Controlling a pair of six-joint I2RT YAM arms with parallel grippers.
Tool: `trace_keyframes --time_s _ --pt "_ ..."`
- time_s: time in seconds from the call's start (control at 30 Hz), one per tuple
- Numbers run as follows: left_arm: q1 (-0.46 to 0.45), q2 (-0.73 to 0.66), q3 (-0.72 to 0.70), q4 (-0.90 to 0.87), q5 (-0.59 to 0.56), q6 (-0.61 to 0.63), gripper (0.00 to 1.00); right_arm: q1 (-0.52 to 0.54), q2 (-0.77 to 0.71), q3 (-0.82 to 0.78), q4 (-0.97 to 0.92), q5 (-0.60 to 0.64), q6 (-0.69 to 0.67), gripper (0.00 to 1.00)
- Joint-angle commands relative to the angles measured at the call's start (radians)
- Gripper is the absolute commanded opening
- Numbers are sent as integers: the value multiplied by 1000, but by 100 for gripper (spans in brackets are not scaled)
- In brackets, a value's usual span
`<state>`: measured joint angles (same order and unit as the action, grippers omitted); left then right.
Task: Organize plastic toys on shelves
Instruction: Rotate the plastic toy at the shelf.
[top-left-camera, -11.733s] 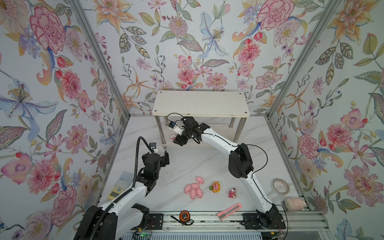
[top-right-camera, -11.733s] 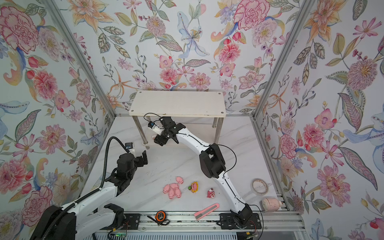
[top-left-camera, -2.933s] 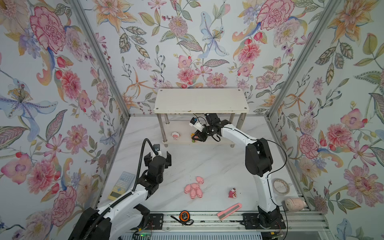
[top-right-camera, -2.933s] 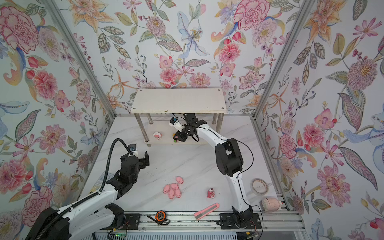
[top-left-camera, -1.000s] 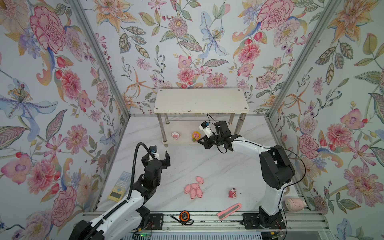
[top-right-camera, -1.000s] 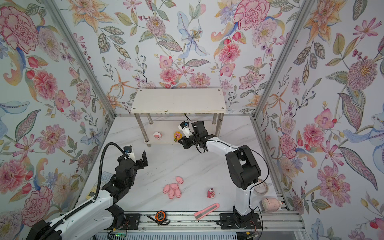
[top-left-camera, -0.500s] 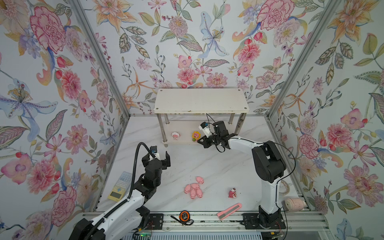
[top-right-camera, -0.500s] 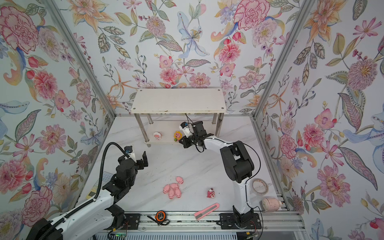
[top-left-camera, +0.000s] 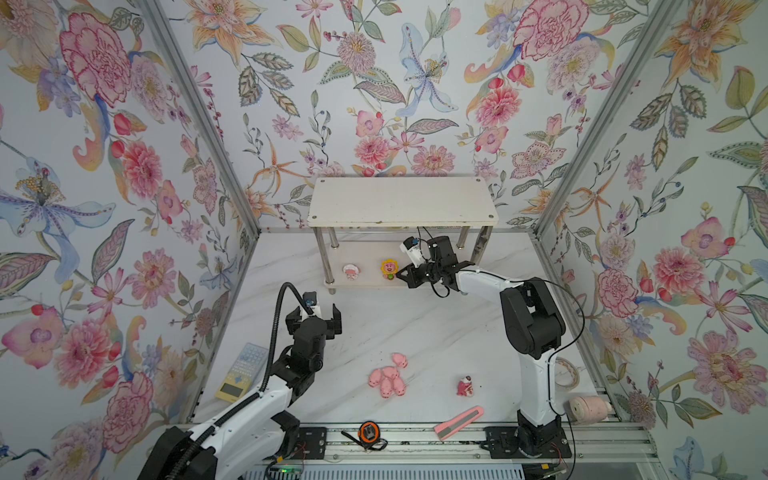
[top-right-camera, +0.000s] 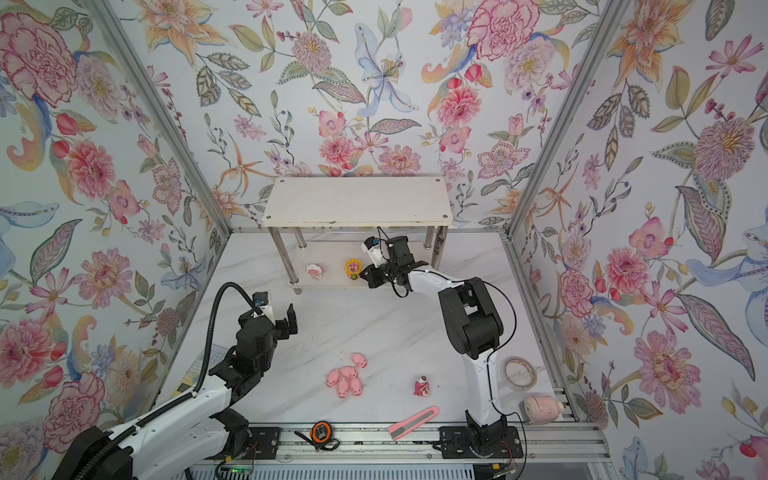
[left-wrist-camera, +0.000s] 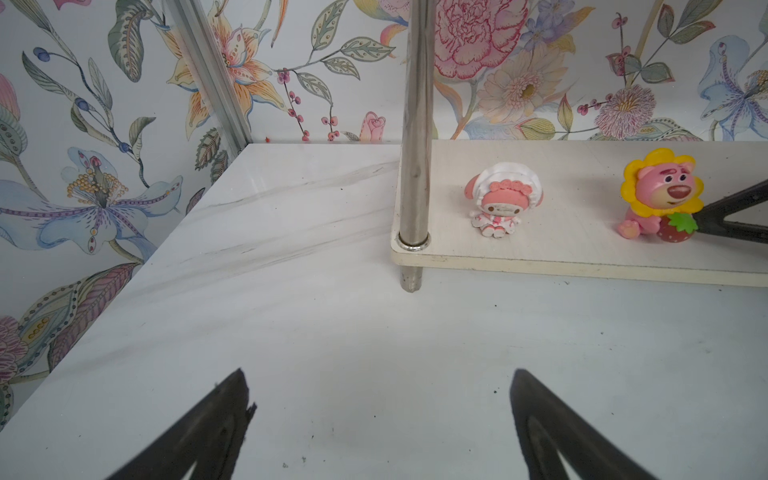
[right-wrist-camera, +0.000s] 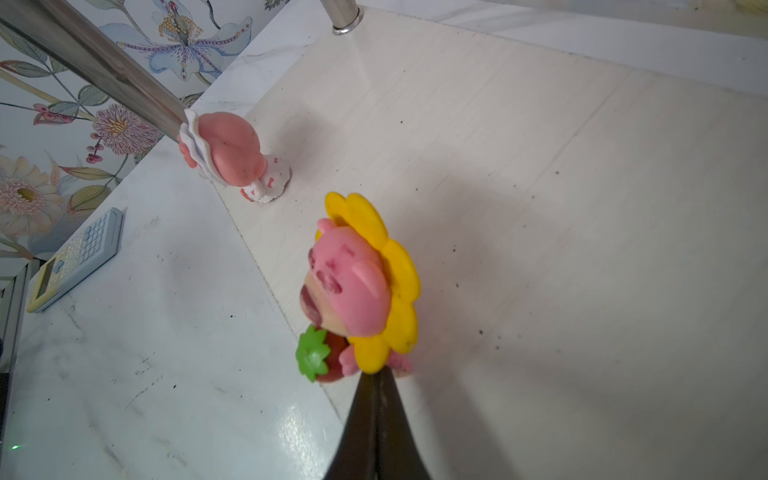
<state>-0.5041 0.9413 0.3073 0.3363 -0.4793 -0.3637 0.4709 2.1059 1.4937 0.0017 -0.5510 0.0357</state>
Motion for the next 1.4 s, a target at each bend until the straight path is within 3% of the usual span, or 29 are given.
trace_keyframes --time_s 0.0,0.5,0.73,1.13,1.37 --pt "9 9 23 18 -19 9 99 -10 23 30 -9 -16 9 0" --pt "10 -5 12 23 -12 5 99 -15 -56 -65 2 80 3 0" --pt "10 -34 7 2 -21 5 99 -30 -4 10 -1 130 36 0" --pt "11 -29 7 0 -27 9 99 -23 151 224 -45 61 97 0" --pt "12 -36 4 -3 -28 9 99 -20 180 240 -44 30 121 0"
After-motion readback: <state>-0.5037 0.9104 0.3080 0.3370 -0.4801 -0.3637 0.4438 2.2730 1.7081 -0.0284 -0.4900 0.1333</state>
